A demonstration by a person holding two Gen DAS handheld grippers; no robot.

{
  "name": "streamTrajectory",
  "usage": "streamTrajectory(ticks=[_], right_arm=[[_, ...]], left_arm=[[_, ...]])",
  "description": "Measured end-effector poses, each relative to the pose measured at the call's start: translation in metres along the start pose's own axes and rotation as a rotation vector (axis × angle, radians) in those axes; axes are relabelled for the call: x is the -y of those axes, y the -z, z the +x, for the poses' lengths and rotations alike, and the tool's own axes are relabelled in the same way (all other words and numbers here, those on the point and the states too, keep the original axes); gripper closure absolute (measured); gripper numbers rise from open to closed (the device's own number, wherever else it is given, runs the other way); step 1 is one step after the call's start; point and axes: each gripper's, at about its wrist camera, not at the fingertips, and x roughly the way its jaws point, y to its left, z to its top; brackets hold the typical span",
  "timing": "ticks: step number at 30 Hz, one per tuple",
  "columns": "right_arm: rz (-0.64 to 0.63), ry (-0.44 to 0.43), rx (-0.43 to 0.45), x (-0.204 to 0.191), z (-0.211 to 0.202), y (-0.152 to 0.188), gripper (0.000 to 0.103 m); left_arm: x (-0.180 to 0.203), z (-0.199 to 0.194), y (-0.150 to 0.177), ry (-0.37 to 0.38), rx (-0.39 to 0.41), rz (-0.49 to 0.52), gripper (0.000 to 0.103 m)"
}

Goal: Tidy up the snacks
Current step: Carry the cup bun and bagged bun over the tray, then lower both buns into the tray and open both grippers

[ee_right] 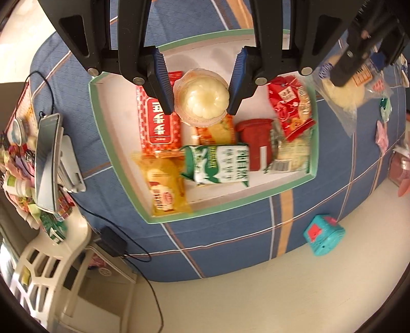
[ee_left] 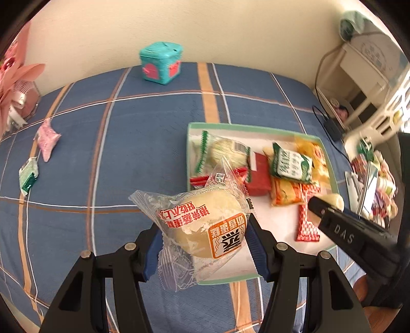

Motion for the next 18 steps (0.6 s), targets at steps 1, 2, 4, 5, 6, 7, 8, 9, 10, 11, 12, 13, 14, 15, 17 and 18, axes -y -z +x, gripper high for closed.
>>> streamTrajectory(ticks=[1,2,4,5,6,7,8,9,10,11,12,13,14,15,17,18], right_arm=[[0.004,0.0,-0.002,0.002,0.001,0.0,0.058],[0.007,-0.001,-0.006,0.003,0.002,0.0,0.058],[0.009,-0.005,-0.014,0.004,0.004,0.0,0.058],[0.008,-0.01,-0.021,0.004,0.006,0.0,0.058],[0.008,-0.017,-0.029,0.003,0.008,0.0,0.058],[0.009,-0.025,-0.038,0.003,0.011,0.001,0.058],[0.009,-0.03,-0.048,0.003,0.013,0.001,0.058],[0.007,-0.03,-0.059,0.002,0.016,0.002,0.058],[0.007,-0.027,-0.069,0.002,0.019,0.003,0.058],[0.009,-0.024,-0.078,0.002,0.021,0.004,0.058],[0.011,-0.025,-0.084,0.002,0.023,0.004,0.058],[0.011,-0.026,-0.091,0.002,0.025,0.005,0.058],[0.011,-0.026,-0.099,0.002,0.027,0.006,0.058],[0.011,-0.025,-0.106,0.002,0.029,0.006,0.058],[0.011,-0.021,-0.125,0.002,0.034,0.007,0.058],[0.012,-0.021,-0.133,0.003,0.037,0.007,0.058]], left_arm=[[0.002,0.001,0.0,-0.001,-0.004,0.007,0.041],[0.005,0.003,0.001,-0.002,-0.008,0.014,0.041],[0.01,0.007,0.003,-0.003,-0.021,0.028,0.041],[0.012,0.009,0.003,-0.001,-0.028,0.032,0.041],[0.013,0.011,0.004,0.003,-0.036,0.036,0.041],[0.013,0.014,0.005,0.007,-0.042,0.039,0.041],[0.015,0.016,0.005,0.012,-0.052,0.042,0.041],[0.016,0.018,0.007,0.016,-0.058,0.043,0.041],[0.017,0.02,0.008,0.022,-0.067,0.046,0.041],[0.018,0.023,0.008,0.025,-0.075,0.047,0.041],[0.019,0.026,0.01,0.025,-0.084,0.049,0.041],[0.02,0.028,0.011,0.024,-0.091,0.053,0.041],[0.021,0.03,0.011,0.021,-0.095,0.055,0.041],[0.022,0.032,0.012,0.017,-0.101,0.06,0.041],[0.024,0.035,0.013,0.017,-0.106,0.069,0.041],[0.026,0.037,0.014,0.02,-0.111,0.075,0.041]])
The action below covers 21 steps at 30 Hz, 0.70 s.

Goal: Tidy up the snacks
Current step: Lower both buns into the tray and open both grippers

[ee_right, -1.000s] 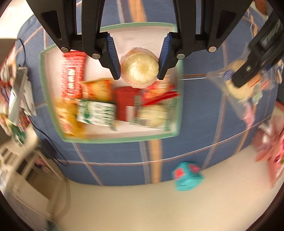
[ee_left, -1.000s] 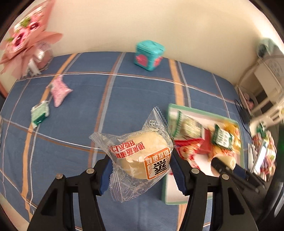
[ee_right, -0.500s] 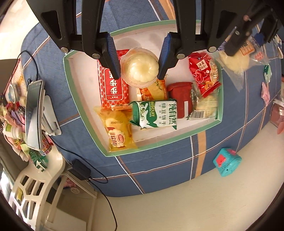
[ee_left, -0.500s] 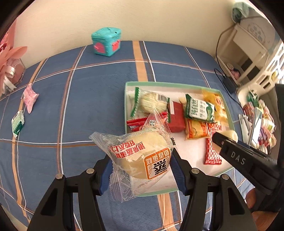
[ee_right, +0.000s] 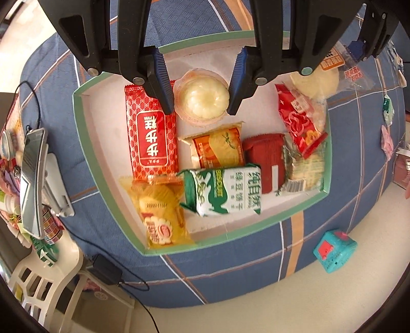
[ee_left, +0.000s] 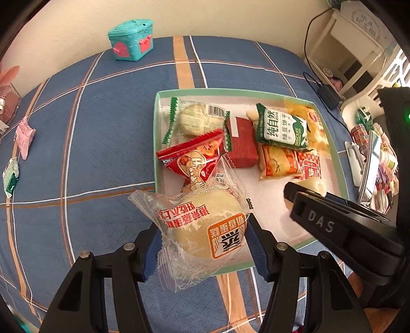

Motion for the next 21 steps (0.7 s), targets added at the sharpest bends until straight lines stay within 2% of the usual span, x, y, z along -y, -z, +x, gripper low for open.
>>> streamTrajectory(ticks=[8,14,18,21], right_arm=[[-0.002,0.002,-0.052,-0.001,0.016,0.003,0.057],[-0.004,0.004,-0.065,-0.003,0.021,0.005,0.057],[-0.005,0.001,-0.054,-0.008,0.021,0.002,0.056],[-0.002,0.0,-0.027,-0.008,0.009,-0.005,0.056]], left_arm=[[0.01,0.014,0.004,-0.011,-0.034,0.034,0.04],[0.017,0.021,0.009,-0.035,-0.046,0.061,0.032],[0.015,0.018,0.009,-0.041,-0.036,0.058,0.02],[0.012,0.011,0.007,-0.034,-0.018,0.054,0.02]])
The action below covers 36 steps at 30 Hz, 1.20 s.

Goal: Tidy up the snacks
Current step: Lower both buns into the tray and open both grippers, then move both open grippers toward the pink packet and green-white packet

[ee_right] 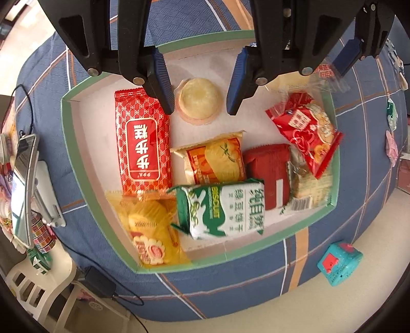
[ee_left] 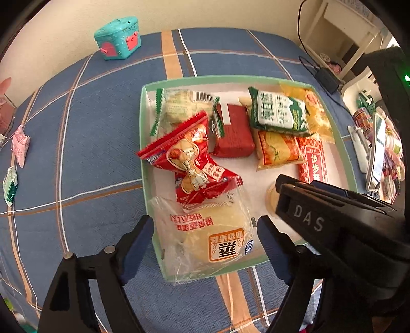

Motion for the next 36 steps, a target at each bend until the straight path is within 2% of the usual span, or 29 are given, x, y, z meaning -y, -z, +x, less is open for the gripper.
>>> streamTrajectory(ticks=[6,9,15,23,32,34,35,36], right_arm=[[0.011,-0.005,0.056,0.001,-0.02,-0.004,0.057],[0.016,-0.004,0.067,0.003,-0.026,-0.007,0.057],[-0.005,0.001,0.083,-0.005,-0.035,-0.007,0.057],[-0.08,-0.001,0.127,-0.038,-0.048,0.005,0.057],[-0.146,-0.014,0.151,-0.067,-0.055,0.015,0.057],[-0.154,-0.02,0.151,-0.074,-0.055,0.017,0.055],[-0.158,-0.026,0.15,-0.077,-0.055,0.018,0.049],[-0.161,-0.031,0.15,-0.079,-0.054,0.019,0.038]], left_arm=[[-0.017,-0.015,-0.006,0.016,0.038,-0.053,0.02],[-0.038,-0.022,-0.009,0.015,0.048,-0.104,0.02],[-0.086,-0.034,-0.011,-0.016,0.086,-0.245,0.02],[-0.154,-0.062,-0.005,-0.1,0.171,-0.415,0.02],[-0.18,-0.07,0.002,-0.13,0.195,-0.496,0.02],[-0.182,-0.071,0.003,-0.134,0.196,-0.499,0.02],[-0.182,-0.071,0.003,-0.137,0.196,-0.5,0.02],[-0.183,-0.071,0.003,-0.141,0.196,-0.502,0.016]])
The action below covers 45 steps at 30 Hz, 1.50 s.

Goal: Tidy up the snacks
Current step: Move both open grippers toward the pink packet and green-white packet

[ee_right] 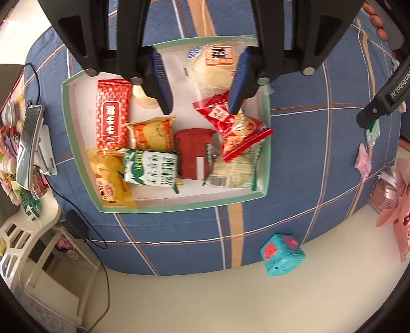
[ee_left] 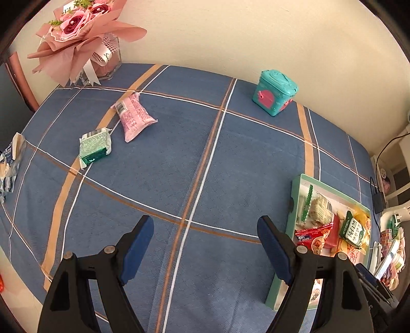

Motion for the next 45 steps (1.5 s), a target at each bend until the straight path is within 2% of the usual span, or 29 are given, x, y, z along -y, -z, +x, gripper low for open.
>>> streamTrajectory(ticks=[1,2,7,10,12,23,34,45], right_arm=[[-0.003,-0.007,0.0,-0.003,0.001,0.0,0.028],[-0.008,-0.015,0.0,-0.006,0.002,0.001,0.026],[-0.033,-0.034,-0.01,-0.019,0.009,0.003,0.02],[-0.044,-0.04,-0.005,-0.026,0.01,0.004,0.006],[-0.048,-0.044,0.0,-0.031,0.011,0.004,0.003],[-0.09,-0.06,-0.003,-0.066,0.02,0.004,0.0],[-0.189,-0.09,-0.012,-0.127,0.04,0.007,0.0],[-0.271,-0.11,-0.041,-0.185,0.06,0.019,0.0]], left_arm=[[-0.001,0.0,0.0,-0.002,-0.001,0.0,0.013],[-0.002,0.001,0.0,-0.004,0.0,-0.001,0.008],[-0.009,0.003,-0.001,-0.015,-0.001,-0.018,0.008],[-0.013,0.006,-0.003,-0.019,-0.008,-0.031,0.008],[-0.016,0.007,-0.004,-0.023,-0.011,-0.038,0.008],[-0.047,0.014,-0.013,-0.045,-0.025,-0.069,0.008],[-0.126,0.019,-0.03,-0.14,-0.024,-0.177,0.008],[-0.189,0.027,-0.038,-0.158,-0.041,-0.294,0.008]])
